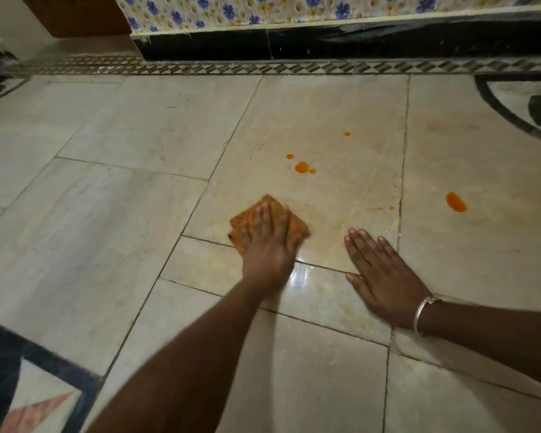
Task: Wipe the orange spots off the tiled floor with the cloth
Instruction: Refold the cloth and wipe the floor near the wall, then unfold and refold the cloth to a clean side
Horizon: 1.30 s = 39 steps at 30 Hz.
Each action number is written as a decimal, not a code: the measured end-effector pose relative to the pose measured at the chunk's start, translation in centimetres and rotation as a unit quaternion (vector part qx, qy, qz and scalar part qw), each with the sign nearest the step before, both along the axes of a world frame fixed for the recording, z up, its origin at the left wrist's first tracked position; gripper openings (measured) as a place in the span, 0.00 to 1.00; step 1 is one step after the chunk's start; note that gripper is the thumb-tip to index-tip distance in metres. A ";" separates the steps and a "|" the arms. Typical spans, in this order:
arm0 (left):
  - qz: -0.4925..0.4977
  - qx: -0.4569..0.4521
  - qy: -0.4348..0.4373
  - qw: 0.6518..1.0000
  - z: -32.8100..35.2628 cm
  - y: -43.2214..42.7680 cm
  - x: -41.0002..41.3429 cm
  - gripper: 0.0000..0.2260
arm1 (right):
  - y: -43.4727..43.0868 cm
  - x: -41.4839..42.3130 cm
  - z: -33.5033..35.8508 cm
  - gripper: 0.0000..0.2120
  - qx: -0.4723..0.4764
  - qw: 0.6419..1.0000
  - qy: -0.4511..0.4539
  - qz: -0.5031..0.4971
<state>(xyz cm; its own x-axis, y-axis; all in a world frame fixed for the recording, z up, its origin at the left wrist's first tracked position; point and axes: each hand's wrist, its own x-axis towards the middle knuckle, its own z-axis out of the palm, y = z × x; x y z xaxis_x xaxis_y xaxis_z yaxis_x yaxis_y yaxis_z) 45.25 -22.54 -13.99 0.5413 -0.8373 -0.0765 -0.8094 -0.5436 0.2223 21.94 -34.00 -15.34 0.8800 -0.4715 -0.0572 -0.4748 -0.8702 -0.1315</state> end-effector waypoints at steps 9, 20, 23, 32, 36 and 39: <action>0.246 -0.017 -0.022 0.969 1.4 10.5 6.4 0.24 | -0.7 0.3 1.6 0.40 0.048 0.996 0.068 0.016; 0.221 -0.088 0.388 0.890 11.9 5.9 -3.7 0.19 | 0.9 -2.7 8.6 0.29 0.273 0.956 0.007 -0.103; 0.236 -0.199 0.626 0.716 15.1 3.5 -4.7 0.20 | -0.4 -1.5 13.0 0.25 0.366 0.904 -0.117 -0.186; 0.106 -0.314 0.790 0.517 22.7 -4.0 -7.9 0.34 | -2.8 -0.1 25.4 0.47 0.141 0.972 -0.186 -0.020; 0.051 -0.299 0.804 0.511 24.1 -5.3 -9.1 0.34 | -2.5 -0.6 26.1 0.48 0.050 0.985 -0.167 -0.001; 0.034 -0.287 0.806 0.517 24.3 -5.6 -9.6 0.33 | -3.1 -1.3 27.2 0.38 0.128 0.972 -0.198 -0.016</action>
<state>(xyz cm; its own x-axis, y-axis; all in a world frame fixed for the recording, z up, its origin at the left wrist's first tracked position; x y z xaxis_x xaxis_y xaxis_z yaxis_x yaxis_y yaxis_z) 35.65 -28.11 10.34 0.1914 -0.9557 -0.2237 0.6946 -0.0291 0.7188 20.61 -37.11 11.84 0.8416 -0.5146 0.1638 -0.3702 -0.7706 -0.5188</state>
